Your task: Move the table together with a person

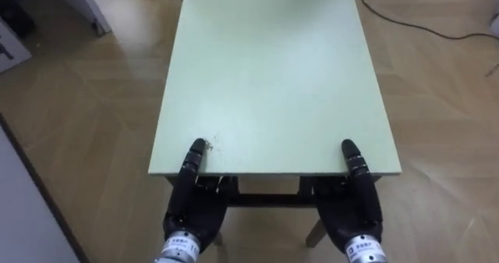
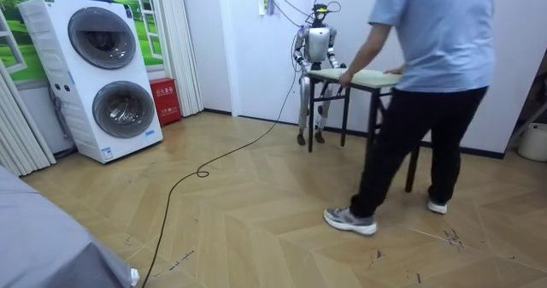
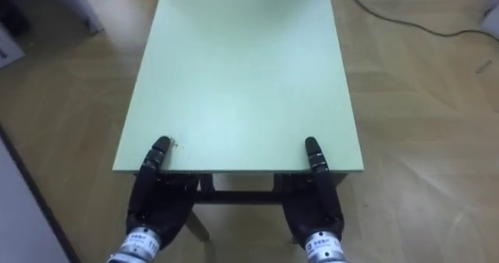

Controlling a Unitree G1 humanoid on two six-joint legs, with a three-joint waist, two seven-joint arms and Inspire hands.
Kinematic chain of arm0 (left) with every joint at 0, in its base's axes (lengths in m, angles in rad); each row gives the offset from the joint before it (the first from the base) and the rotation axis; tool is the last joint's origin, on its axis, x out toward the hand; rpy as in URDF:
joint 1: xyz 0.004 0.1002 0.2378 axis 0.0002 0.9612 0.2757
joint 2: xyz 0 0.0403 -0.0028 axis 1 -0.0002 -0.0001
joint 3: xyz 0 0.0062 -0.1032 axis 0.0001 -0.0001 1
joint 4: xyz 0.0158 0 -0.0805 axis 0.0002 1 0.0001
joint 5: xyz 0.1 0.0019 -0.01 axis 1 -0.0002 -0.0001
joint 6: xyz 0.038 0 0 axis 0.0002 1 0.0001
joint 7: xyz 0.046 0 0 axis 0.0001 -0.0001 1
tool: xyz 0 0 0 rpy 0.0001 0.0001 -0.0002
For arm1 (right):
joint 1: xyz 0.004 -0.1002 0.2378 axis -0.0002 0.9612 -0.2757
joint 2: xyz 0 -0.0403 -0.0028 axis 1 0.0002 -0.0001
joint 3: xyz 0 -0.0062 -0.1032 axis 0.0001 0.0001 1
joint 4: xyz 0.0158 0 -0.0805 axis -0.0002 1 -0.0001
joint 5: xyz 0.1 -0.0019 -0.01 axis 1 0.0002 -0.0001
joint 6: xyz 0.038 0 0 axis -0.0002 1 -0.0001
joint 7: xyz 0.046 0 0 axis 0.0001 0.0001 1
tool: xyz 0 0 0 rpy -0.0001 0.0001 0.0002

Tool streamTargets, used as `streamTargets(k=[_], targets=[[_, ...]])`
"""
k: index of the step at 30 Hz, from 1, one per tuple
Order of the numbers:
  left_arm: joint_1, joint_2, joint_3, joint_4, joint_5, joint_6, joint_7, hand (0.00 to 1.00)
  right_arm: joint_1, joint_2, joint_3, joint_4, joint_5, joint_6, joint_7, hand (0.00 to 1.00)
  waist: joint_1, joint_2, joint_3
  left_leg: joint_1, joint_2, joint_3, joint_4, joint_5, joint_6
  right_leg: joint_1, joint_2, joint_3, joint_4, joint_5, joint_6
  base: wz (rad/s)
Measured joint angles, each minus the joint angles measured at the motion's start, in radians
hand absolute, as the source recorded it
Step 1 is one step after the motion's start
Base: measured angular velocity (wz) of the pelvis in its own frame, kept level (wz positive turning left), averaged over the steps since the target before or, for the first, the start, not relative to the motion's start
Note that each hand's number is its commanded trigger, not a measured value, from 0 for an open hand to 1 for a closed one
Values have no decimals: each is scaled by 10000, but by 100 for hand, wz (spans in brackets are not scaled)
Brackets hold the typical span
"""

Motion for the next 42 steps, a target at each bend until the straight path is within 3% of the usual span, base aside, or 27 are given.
streamTargets(k=[5,7,9,10,11,14,18,22,26,29,32,33,34,36,38,39,41,42], targets=[[-23,186,33,-174,8,-37,-1,100,-40,41,12,-1,19,-26,18,100,-87,-70,-8,-259,108,242,190,40,-40,611,-7,-944,-494,1,-1,82],[-37,232,52,-192,109,-72,-43,100,-35,96,62,-1,27,-25,20,100,-350,-61,-10,-461,326,1092,247,85,33,938,-18,-1622,-652,0,1,110],[-80,245,52,-192,134,-66,-60,100,-21,112,54,-2,46,-16,59,100,-705,-36,-26,-548,431,1709,251,214,133,1086,-51,-1986,-731,-24,29,119],[-82,245,49,-193,134,-62,-91,100,-19,108,44,-2,53,-2,95,100,-829,-23,-34,-597,489,2094,179,282,201,1130,-68,-2021,-739,-59,64,104],[-84,246,47,-193,134,-49,-110,100,-19,106,40,-2,53,3,105,100,-854,-23,-34,-623,494,2191,173,291,217,1146,-76,-2022,-738,-103,71,68],[-44,232,48,-192,98,5,-111,100,-32,72,-47,-2,52,146,106,100,-561,6,-45,-679,428,2101,177,351,259,1137,-88,-2084,-729,-153,116,26],[67,201,4,-193,35,-9,-101,100,-65,-56,-41,-3,44,209,48,100,-472,13,-49,-774,256,1613,216,468,315,1221,-95,-2170,-686,-162,129,40],[82,119,-32,-193,-8,-126,-58,100,-120,-59,-18,-9,45,208,-37,100,37,26,-57,-815,174,1505,269,526,377,1276,-107,-1934,-653,-164,133,16],[83,112,-126,-207,-7,-402,-61,100,-176,-56,41,-53,41,211,-83,100,69,57,-78,-856,23,1261,271,584,459,1238,-183,-1940,-526,-192,181,31],[81,64,-156,-208,53,-568,-62,100,-214,-56,81,-72,33,205,-123,100,248,122,-112,-889,-76,1242,265,604,549,960,-376,-1944,92,-280,322,8],[81,-14,-190,-204,84,-635,-24,100,-212,-81,80,-73,57,201,-150,100,247,153,-112,-916,-267,1071,436,550,731,435,-780,-1790,1655,-452,401,24],[82,-9,-264,-191,76,-664,35,100,-205,-89,69,-73,79,197,-219,100,195,160,-105,-880,-362,915,552,499,807,6,-939,-1465,2584,-473,411,47],[81,-50,-324,-169,74,-681,106,100,-176,-122,51,-71,80,163,-234,100,45,169,-100,-862,-537,602,599,437,893,-452,-951,-825,3339,-655,342,58],[81,-61,-414,-81,3,-706,107,100,-83,-158,33,-72,98,141,-234,100,-115,173,-95,-827,-725,374,584,464,979,-1185,-957,-180,3701,-744,292,66],[81,-64,-438,38,-11,-702,106,100,5,-126,26,-69,96,142,-244,100,-304,181,-86,-741,-961,103,597,506,1064,-1570,-901,298,3121,-729,303,66],[81,-98,-430,81,-10,-693,107,100,67,-105,11,-69,94,142,-246,100,-434,191,-80,-673,-1088,-95,576,529,1091,-1660,-834,529,2359,-554,274,82],[36,-64,-430,145,-9,-635,106,100,110,-105,-13,-69,95,155,-280,100,-729,189,-79,-602,-1134,39,450,539,1123,-1608,-707,699,1481,185,368,85],[-29,-31,-417,225,-6,-547,106,100,144,-114,-62,-68,95,153,-280,100,-789,196,-76,-496,-1080,245,249,535,1112,-1531,-627,847,1321,442,536,45]])
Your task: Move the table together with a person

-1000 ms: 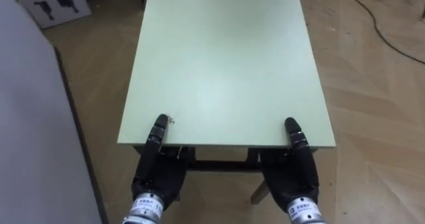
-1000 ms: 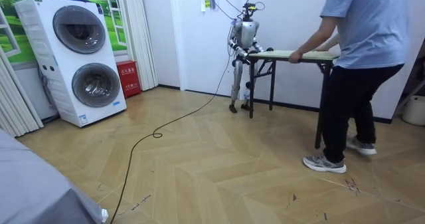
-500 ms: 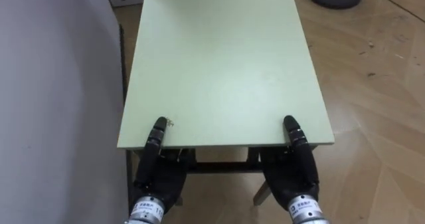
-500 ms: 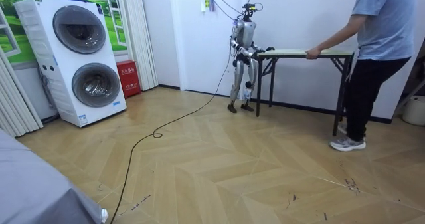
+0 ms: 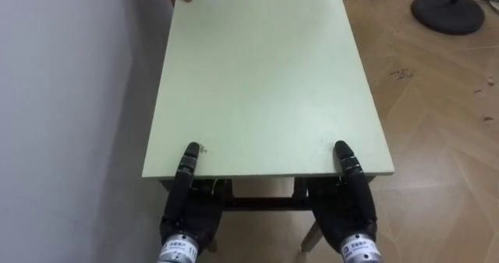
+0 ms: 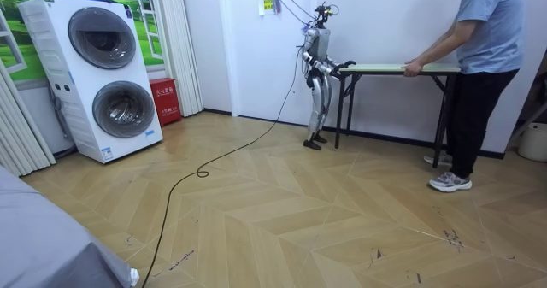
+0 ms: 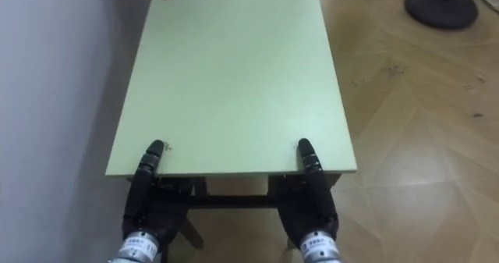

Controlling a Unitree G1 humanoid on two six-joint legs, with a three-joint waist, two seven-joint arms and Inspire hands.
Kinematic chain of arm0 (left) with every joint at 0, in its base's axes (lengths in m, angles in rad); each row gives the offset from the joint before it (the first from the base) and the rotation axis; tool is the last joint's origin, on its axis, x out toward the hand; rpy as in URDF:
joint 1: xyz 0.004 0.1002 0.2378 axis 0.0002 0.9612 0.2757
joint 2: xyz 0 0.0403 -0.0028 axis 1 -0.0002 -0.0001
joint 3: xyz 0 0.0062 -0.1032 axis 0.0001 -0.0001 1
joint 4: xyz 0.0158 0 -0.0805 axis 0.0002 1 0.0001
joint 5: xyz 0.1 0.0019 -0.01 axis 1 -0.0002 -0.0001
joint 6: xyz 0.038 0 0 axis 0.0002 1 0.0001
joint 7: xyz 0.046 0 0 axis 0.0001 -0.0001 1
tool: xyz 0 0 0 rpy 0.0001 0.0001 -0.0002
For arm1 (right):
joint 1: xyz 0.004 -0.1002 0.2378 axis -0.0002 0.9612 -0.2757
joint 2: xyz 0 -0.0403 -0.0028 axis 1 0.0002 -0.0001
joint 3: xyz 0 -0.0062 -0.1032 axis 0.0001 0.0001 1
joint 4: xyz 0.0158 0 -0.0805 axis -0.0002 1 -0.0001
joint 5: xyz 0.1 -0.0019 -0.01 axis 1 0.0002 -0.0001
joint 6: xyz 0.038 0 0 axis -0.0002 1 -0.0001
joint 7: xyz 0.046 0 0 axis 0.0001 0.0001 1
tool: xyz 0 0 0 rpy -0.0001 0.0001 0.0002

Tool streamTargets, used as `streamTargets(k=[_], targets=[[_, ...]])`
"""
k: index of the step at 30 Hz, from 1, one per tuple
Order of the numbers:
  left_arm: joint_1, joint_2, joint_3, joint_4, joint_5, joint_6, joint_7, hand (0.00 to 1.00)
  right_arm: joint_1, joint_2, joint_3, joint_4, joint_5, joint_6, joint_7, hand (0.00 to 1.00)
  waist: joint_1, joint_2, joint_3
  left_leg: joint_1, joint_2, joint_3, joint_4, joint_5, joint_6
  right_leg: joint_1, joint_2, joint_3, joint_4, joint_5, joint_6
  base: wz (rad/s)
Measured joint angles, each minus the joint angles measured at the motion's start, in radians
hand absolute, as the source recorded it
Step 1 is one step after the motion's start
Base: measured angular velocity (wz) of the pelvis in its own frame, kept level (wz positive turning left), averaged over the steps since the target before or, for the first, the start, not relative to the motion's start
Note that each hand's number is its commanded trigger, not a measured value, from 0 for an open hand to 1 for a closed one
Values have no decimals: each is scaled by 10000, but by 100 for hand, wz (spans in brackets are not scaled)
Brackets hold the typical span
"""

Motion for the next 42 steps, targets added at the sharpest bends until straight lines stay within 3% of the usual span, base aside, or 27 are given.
streamTargets(k=[1,4,13,14,17,18,19,21,26,27,30,31,32,33,34,36,40,42], targets=[[9,-21,54,15,5,40,0,100,-2,10,-30,0,-4,44,-9,100,136,-2,1,119,47,81,-195,13,0,53,35,57,-156,76,92,16],[66,7,227,46,22,207,2,100,20,18,-44,4,-37,148,-117,100,578,-18,13,483,205,279,-599,20,2,454,218,224,-692,245,92,-30],[103,28,486,214,349,496,-1,100,129,84,-38,52,-98,337,-172,100,555,-178,76,1044,336,385,-1235,27,14,1267,382,268,-1917,486,105,0],[106,28,513,238,429,532,-1,100,149,90,-76,65,-99,399,-172,100,557,-191,80,1062,353,470,-1234,1,-33,1309,382,274,-1959,486,105,6],[147,37,705,279,747,902,-2,100,242,177,-321,242,-98,697,-171,100,630,-278,126,1201,411,759,-1229,-265,-562,1586,388,407,-2242,485,106,3],[154,37,773,366,893,1066,-16,100,264,197,-443,359,-95,861,-171,100,719,-290,126,1259,454,905,-1224,-367,-814,1681,420,523,-2352,535,75,-6],[154,38,845,421,956,1198,-34,100,264,218,-530,452,-95,1000,-172,100,792,-280,128,1277,517,954,-1222,-422,-923,1767,485,517,-2506,638,5,-8],[156,92,902,434,1014,1299,-91,100,265,234,-577,478,-95,1108,-172,100,827,-281,128,1238,592,1042,-1234,-427,-932,1786,540,517,-2630,739,-56,0],[153,131,1078,754,1171,1641,-452,100,315,235,-686,664,-98,1289,-131,100,806,-275,124,1307,642,1190,-1230,-424,-926,1941,548,499,-2790,741,-27,8],[154,123,1072,769,1225,1721,-449,100,328,245,-742,714,-95,1296,-129,100,803,-258,117,1340,699,1422,-1231,-439,-952,1957,562,500,-2767,734,-16,11],[152,67,1078,816,1305,1749,-444,100,326,266,-786,756,-94,1297,-129,100,802,-252,116,1367,707,1465,-1238,-445,-961,2037,557,504,-2768,688,52,4],[144,61,1078,854,1305,1754,-445,80,328,266,-786,776,-95,1297,-130,63,802,-240,112,1378,709,1467,-1238,-446,-962,2077,556,503,-2771,671,72,0],[138,58,1079,876,1305,1756,-451,67,331,266,-786,777,-98,1297,-130,44,802,-233,109,1379,709,1467,-1238,-447,-964,2082,556,500,-2771,664,75,0],[100,43,1093,966,1306,1753,-509,51,330,266,-786,781,-101,1297,-130,7,802,-210,103,1378,715,1467,-1238,-448,-966,2085,560,495,-2771,658,74,0],[48,23,1110,1081,1309,1751,-566,0,322,267,-782,812,-148,1293,-130,0,802,-181,88,1384,721,1467,-1242,-448,-967,2091,565,497,-2767,652,71,0],[21,19,1136,1203,1573,1764,-604,0,320,272,-764,859,-388,1276,-130,0,802,-153,68,1407,729,1468,-1251,-450,-970,2109,569,486,-2758,641,66,0],[-159,495,1040,1254,4096,1854,-688,0,307,200,-560,864,-1405,1309,85,0,722,-164,54,1565,802,1667,-1419,-506,-1067,2147,626,483,-2743,637,63,-10],[-427,599,965,1255,4937,1965,-848,0,320,200,-528,864,-1663,1383,85,0,697,-188,36,1635,834,1694,-1436,-556,-1152,2192,668,499,-2744,643,54,-14]])
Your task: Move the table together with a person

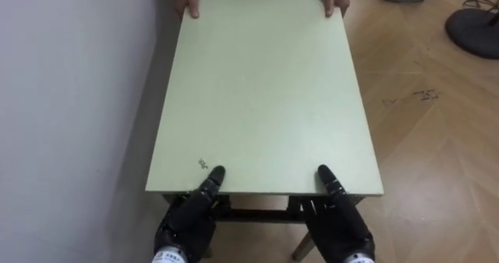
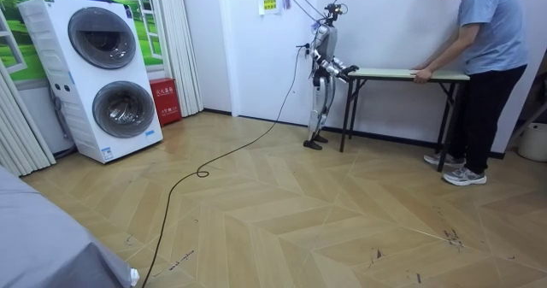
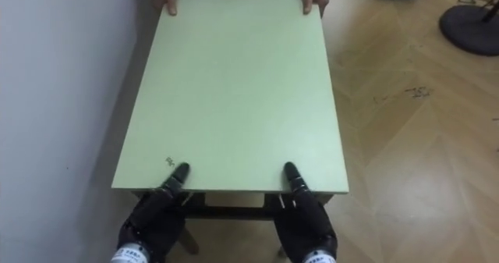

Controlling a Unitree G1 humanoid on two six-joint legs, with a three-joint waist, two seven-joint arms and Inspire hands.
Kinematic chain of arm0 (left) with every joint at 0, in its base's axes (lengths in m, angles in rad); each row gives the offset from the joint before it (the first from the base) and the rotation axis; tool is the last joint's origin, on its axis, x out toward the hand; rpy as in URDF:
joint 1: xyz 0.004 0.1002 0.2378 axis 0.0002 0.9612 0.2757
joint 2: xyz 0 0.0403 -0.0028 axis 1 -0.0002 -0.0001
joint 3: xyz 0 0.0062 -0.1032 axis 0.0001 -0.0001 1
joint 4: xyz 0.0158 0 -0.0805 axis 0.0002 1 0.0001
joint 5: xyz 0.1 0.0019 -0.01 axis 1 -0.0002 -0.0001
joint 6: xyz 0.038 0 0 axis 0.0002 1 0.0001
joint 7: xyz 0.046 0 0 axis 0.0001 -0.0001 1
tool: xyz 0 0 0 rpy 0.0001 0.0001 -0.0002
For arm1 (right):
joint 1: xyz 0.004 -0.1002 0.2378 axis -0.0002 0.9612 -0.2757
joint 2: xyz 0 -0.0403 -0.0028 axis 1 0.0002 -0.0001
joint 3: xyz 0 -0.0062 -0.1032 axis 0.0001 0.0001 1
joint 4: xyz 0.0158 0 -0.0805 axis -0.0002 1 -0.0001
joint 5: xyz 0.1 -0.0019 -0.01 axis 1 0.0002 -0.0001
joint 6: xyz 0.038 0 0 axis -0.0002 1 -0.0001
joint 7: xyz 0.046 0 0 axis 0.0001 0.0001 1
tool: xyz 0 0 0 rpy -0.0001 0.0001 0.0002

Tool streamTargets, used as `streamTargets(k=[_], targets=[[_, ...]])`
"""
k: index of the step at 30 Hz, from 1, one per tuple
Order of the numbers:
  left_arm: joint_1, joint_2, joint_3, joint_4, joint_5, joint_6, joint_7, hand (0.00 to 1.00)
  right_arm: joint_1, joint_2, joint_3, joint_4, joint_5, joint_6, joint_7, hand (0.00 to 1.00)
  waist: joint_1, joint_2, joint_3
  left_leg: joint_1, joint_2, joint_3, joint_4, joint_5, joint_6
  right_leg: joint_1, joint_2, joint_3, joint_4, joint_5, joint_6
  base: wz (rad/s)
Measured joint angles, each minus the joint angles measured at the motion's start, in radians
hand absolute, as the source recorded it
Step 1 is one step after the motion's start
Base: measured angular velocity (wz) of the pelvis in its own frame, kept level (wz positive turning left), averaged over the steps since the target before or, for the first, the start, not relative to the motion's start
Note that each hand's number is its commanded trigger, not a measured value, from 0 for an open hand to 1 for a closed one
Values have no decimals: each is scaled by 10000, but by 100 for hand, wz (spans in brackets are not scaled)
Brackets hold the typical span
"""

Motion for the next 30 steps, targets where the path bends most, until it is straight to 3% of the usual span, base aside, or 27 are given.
streamTargets(k=[6,17,20,21,24,30], targets=[[-137,-27,-302,74,1680,390,-505,0,28,-11,61,5,-311,388,99,0,-34,-75,-86,97,141,106,-43,-2,-3,39,125,13,2,8,-13,-6],[-126,1,-181,97,1843,661,-678,0,33,-187,392,6,-550,705,653,0,-158,-74,-86,258,369,174,-162,-3,7,143,365,-13,-1,44,-198,-2],[-117,1,-197,102,1832,710,-792,0,70,-214,378,6,-789,768,968,0,-193,-38,-99,259,400,172,-161,103,350,123,418,-19,-1,45,-202,0],[-117,0,-186,102,1828,769,-956,0,71,-208,354,5,-849,769,1062,0,-209,-16,-112,238,409,158,-194,162,630,76,437,-59,1,40,-216,3],[-117,60,-268,234,1849,849,-1601,0,71,-304,334,8,-1450,780,1484,0,-255,24,-134,243,409,114,-189,171,655,97,409,-263,6,46,-230,3],[-253,217,-584,1015,1867,894,-2395,0,-174,-605,333,470,-3125,851,2728,0,-297,11,-144,276,413,120,-162,168,659,139,414,-273,24,16,-285,0]])
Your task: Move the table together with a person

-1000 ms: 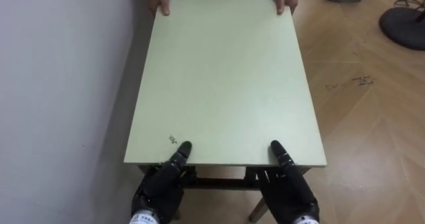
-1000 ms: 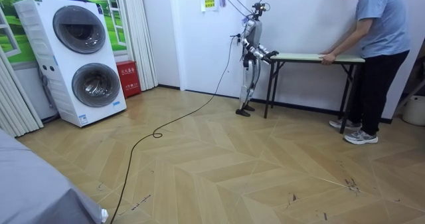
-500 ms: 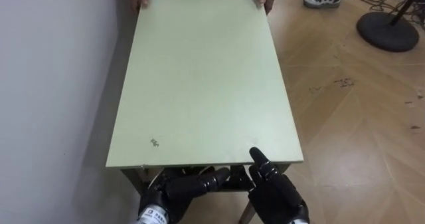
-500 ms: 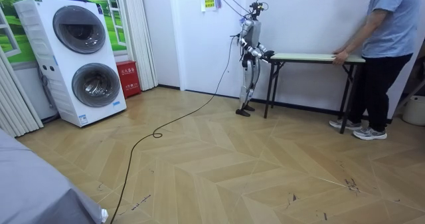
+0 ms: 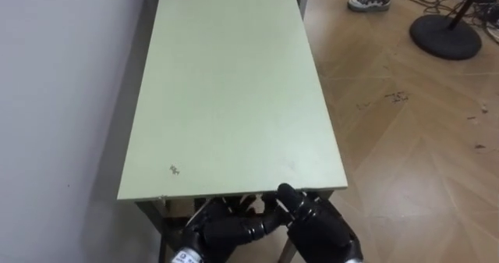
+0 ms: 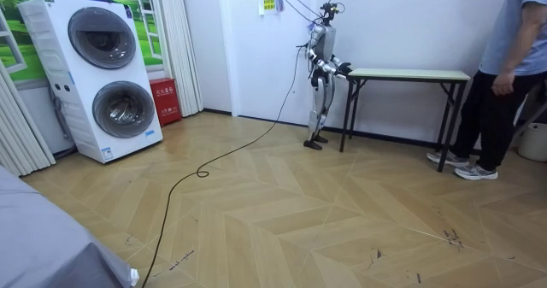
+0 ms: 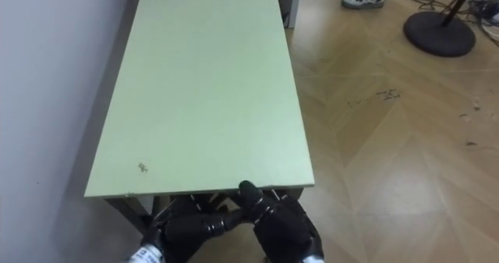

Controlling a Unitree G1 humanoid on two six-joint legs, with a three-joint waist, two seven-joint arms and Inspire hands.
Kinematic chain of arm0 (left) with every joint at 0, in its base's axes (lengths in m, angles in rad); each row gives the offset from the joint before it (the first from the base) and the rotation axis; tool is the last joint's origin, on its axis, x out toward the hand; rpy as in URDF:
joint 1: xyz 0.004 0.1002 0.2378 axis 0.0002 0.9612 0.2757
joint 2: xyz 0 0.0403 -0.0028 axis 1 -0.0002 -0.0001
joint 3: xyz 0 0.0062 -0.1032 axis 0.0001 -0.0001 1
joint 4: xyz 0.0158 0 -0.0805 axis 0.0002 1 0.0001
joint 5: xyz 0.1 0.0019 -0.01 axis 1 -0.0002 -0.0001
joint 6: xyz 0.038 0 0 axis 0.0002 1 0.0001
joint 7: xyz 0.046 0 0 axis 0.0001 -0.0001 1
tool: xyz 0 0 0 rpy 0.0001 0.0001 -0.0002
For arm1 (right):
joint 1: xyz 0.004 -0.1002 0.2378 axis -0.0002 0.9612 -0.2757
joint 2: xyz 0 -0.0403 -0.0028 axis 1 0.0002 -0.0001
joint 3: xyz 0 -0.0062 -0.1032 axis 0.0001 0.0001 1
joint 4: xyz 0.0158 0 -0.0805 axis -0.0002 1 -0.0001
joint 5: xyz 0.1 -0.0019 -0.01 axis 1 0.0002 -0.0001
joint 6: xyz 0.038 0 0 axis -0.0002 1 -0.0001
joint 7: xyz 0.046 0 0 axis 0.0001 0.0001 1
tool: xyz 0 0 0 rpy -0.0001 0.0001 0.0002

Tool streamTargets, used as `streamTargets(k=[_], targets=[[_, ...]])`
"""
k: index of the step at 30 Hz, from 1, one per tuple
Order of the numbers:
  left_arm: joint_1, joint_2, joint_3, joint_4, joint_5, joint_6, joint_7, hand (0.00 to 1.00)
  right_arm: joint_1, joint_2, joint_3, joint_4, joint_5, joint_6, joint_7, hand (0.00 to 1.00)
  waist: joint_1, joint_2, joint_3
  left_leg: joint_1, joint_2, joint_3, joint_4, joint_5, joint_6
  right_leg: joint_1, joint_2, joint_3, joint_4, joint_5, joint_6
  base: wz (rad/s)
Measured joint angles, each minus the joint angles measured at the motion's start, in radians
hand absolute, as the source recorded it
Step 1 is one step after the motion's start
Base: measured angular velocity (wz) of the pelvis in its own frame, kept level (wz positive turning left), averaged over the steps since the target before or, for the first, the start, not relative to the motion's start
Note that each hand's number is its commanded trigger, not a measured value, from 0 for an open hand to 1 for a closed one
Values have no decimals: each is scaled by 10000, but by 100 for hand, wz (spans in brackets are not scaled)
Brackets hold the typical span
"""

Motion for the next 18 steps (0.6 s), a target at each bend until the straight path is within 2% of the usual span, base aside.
streamTargets(k=[3,7,12,18], targets=[[-60,86,0,328,30,1,-249,0,-366,-36,27,622,-396,3,468,0,-2,-53,17,-5,4,-10,17,-1,-1,6,2,-25,8,-21,-38,1],[-256,426,34,1107,928,-30,-629,0,-516,-176,9,947,-1707,13,972,0,-125,-124,1,-26,6,-156,33,-3,-4,46,-5,-190,20,-29,-50,10],[-288,604,79,2264,1983,-17,-554,0,-515,-281,-41,1648,-3009,26,916,0,-190,-253,-54,-4,4,-243,48,-13,5,111,-10,-276,-22,-32,-54,6],[-386,726,113,2789,2529,-79,-206,0,-942,-269,-91,3573,-3918,98,703,0,-178,-296,-36,88,-6,-221,14,-16,10,166,-9,-254,-25,-34,-54,-1]])
